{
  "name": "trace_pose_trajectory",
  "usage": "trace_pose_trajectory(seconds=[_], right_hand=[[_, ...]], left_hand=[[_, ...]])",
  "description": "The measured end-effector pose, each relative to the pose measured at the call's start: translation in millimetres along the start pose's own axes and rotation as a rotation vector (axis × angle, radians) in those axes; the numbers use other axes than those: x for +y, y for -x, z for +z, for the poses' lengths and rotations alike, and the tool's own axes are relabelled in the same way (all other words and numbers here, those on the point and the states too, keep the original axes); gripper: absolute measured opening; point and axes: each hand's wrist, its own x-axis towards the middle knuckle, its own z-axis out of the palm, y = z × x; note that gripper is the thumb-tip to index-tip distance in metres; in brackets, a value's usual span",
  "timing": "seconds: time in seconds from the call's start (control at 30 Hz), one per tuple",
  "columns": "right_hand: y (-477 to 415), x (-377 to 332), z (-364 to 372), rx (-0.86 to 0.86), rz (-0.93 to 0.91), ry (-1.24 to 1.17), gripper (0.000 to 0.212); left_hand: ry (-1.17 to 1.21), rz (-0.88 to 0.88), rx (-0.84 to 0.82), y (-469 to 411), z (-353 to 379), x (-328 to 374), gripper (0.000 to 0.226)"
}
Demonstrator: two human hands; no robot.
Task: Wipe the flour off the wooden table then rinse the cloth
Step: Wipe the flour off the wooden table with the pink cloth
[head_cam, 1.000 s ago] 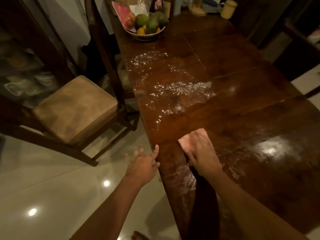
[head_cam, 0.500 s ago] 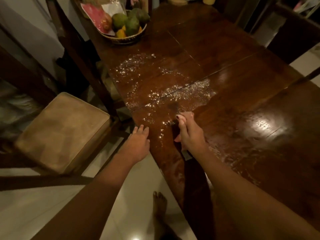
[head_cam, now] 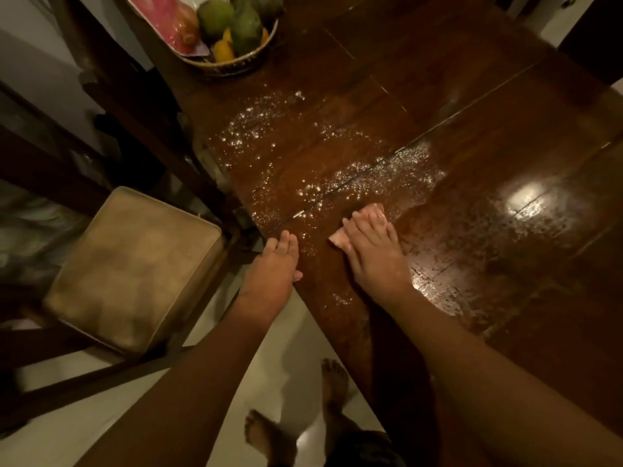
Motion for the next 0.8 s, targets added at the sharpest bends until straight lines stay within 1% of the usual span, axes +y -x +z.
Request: trace_pose_trajectory(seconds=[0.03, 0.07, 0.13, 0.2, 0.23, 0.27, 0.3, 0.37, 0.4, 0.43, 0.47, 0.5, 0.53, 0.6, 0.63, 0.67, 0.7, 0.77, 0.8], right_hand=[[-6, -16, 4, 0.023, 0.048, -0.027, 0.051], [-8, -30, 8, 0.001, 0.018, -0.039, 0.052], [-1, -45, 14, -0.090, -0.213, -0.036, 0.053], [9, -38, 7, -0.189, -0.425, -0.088, 0.049], [9, -30, 3, -0.226, -0.474, -0.105, 0.047], [5, -24, 1, -0.239, -0.475, -0.109, 0.046], [-1, -21, 1, -0.228, -0.411, -0.116, 0.046], [-20, -29, 3, -0.117, -0.142, -0.183, 0.049], [-29, -38, 5, -0.051, -0.031, -0.183, 0.050], [-38, -50, 9, -0.007, 0.011, -0.139, 0.051], [-43, -62, 14, 0.001, -0.027, -0.092, 0.052], [-45, -70, 17, -0.034, -0.128, -0.073, 0.053], [-45, -71, 18, -0.108, -0.268, -0.081, 0.053], [-40, -58, 10, -0.266, -0.532, -0.092, 0.051], [-38, -45, 5, -0.307, -0.611, -0.076, 0.049], [-37, -33, 1, -0.311, -0.619, -0.062, 0.047], [-34, -20, -1, -0.274, -0.538, -0.063, 0.046], [-20, -9, -7, -0.132, -0.189, -0.085, 0.049], [-11, -13, -5, -0.072, -0.060, -0.080, 0.051]], left_hand=[[-0.011, 0.012, 0.001, -1, 0, 0, 0.075], [-0.007, 0.019, 0.003, -1, 0, 0, 0.075], [0.068, 0.042, 0.030, 0, 1, -4, 0.074], [0.282, 0.048, 0.062, 5, 4, -15, 0.073], [0.416, 0.054, 0.074, 9, 6, -21, 0.074], [0.516, 0.062, 0.080, 12, 8, -28, 0.074], [0.550, 0.075, 0.069, 16, 10, -32, 0.076], [0.521, 0.084, 0.024, 23, 15, -35, 0.076], [0.523, 0.084, 0.035, 25, 17, -34, 0.074], [0.557, 0.080, 0.063, 26, 18, -33, 0.071], [0.615, 0.064, 0.109, 28, 17, -32, 0.068], [0.683, 0.023, 0.154, 29, 17, -32, 0.065], [0.735, -0.033, 0.210, 32, 16, -34, 0.063], [0.766, -0.156, 0.318, 34, 17, -43, 0.058], [0.775, -0.198, 0.345, 36, 17, -46, 0.056], [0.783, -0.214, 0.349, 38, 14, -48, 0.055], [0.776, -0.207, 0.336, 39, 13, -48, 0.055], [0.721, -0.155, 0.287, 40, 10, -46, 0.055], [0.700, -0.118, 0.265, 39, 8, -43, 0.055]])
